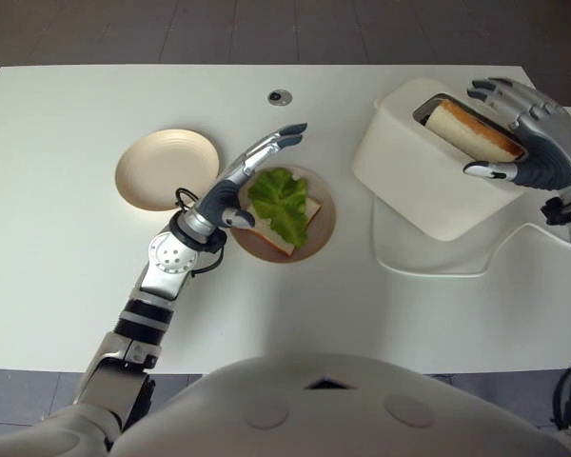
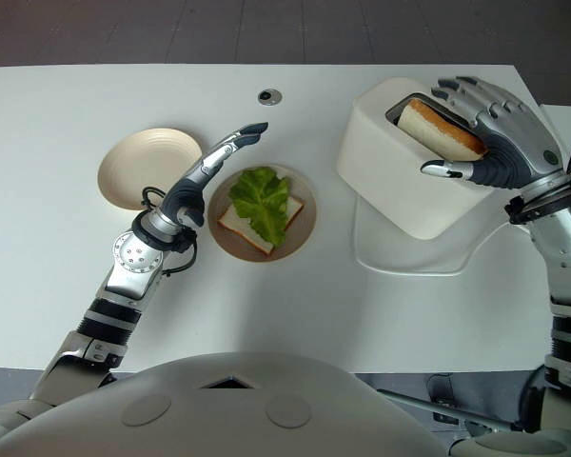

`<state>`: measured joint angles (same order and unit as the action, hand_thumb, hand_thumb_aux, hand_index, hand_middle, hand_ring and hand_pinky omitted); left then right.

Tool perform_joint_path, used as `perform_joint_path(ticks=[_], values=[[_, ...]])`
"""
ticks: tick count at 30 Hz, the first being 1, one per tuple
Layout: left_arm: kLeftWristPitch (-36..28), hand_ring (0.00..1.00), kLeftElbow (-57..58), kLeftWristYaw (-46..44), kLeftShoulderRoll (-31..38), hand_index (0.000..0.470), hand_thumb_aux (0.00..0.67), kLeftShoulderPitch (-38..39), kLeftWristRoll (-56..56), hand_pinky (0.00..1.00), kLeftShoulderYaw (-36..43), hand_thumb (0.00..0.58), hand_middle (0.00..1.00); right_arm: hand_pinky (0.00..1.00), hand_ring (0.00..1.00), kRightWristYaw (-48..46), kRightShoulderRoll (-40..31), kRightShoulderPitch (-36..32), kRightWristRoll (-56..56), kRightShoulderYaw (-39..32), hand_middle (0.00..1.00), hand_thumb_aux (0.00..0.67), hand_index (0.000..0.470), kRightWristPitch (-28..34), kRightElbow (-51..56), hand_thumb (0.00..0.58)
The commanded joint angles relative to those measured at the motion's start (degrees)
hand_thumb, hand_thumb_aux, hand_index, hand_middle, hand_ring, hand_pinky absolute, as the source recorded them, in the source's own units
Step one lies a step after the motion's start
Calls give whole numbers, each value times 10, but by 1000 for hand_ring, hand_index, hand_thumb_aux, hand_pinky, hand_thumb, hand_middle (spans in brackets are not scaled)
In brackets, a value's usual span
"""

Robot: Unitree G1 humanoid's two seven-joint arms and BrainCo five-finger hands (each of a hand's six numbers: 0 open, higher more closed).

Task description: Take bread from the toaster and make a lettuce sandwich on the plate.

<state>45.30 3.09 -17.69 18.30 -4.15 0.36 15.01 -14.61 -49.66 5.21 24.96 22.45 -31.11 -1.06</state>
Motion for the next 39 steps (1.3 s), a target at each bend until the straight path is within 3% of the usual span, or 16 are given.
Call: perform_joint_path(ticks=[1, 5, 6, 7, 8, 9, 10, 13, 16, 17, 18, 19, 21, 29, 35, 39], values=[[-5, 0, -4, -10, -4, 0, 0, 6, -7, 0, -6, 0, 0, 0, 0, -18, -32, 22, -3, 8, 0, 0, 0, 9, 31, 0], [-4, 0, 2, -13, -8, 0, 0, 6, -5, 0, -11, 0, 0, 0, 0, -10, -36, 16, 9, -7, 0, 0, 0, 17, 46, 0], [-5, 0, 3, -14, -8, 0, 0, 6, -5, 0, -11, 0, 0, 0, 0, -8, -35, 17, 9, -9, 0, 47, 33, 18, 45, 79], [-5, 0, 4, -15, -9, 0, 0, 6, -5, 0, -12, 0, 0, 0, 0, -7, -34, 16, 7, -13, 0, 158, 111, 16, 46, 241], [-4, 0, 5, -17, -10, 0, 0, 6, -5, 0, -13, 0, 0, 0, 0, -6, -31, 14, -2, -15, 0, 365, 256, 14, 42, 460], [-4, 0, 6, -18, -11, 0, 0, 7, -5, 0, -14, 0, 0, 0, 0, -5, -27, 11, -16, -14, 0, 415, 291, 8, 35, 496], [-4, 0, 5, -20, -13, 0, 0, 8, -8, 0, -13, 0, 0, 0, 0, 2, -23, 5, -31, -5, 0, 636, 446, 5, 25, 578], [-4, 0, 5, -22, -20, 0, 0, 11, -5, 0, -11, 0, 0, 24, 24, 13, -16, -14, -67, 15, 24, 670, 470, 14, -5, 580], [-4, 0, 8, -24, -23, 0, 0, 10, -3, 0, -13, 0, 0, 333, 333, 22, -5, -28, -93, 28, 333, 670, 470, 24, -27, 580], [-2, 0, 10, -23, -24, 0, 0, 10, 0, 0, -14, 0, 0, 694, 694, 27, 1, -35, -100, 31, 694, 670, 470, 29, -34, 580], [0, 0, 13, -23, -26, 0, 0, 9, 2, 0, -15, 0, 0, 725, 725, 31, 8, -42, -107, 30, 725, 670, 470, 33, -39, 580], [2, 0, 17, -22, -27, 0, 0, 8, 4, 0, -17, 0, 0, 875, 875, 35, 15, -47, -114, 29, 875, 670, 470, 36, -45, 580], [4, 0, 23, -22, -30, 0, 0, 6, 5, 0, -19, 0, 0, 1000, 1000, 42, 32, -57, -133, 27, 1000, 670, 470, 34, -55, 580], [17, 0, 47, 0, -47, 0, 0, -17, -47, 0, -73, 0, 0, 1000, 1000, 2, 109, -71, -308, -30, 1000, 670, 470, 54, -140, 580], [21, 0, 51, 22, -63, 0, 0, -36, -84, 0, -125, 0, 0, 1000, 1000, -43, 206, -15, -406, -177, 1000, 670, 470, 144, -226, 580], [29, 0, 70, 36, -70, 0, 0, -54, -73, 0, -147, 0, 0, 1000, 1000, -40, 290, -4, -376, -279, 1000, 670, 470, 173, -186, 580]])
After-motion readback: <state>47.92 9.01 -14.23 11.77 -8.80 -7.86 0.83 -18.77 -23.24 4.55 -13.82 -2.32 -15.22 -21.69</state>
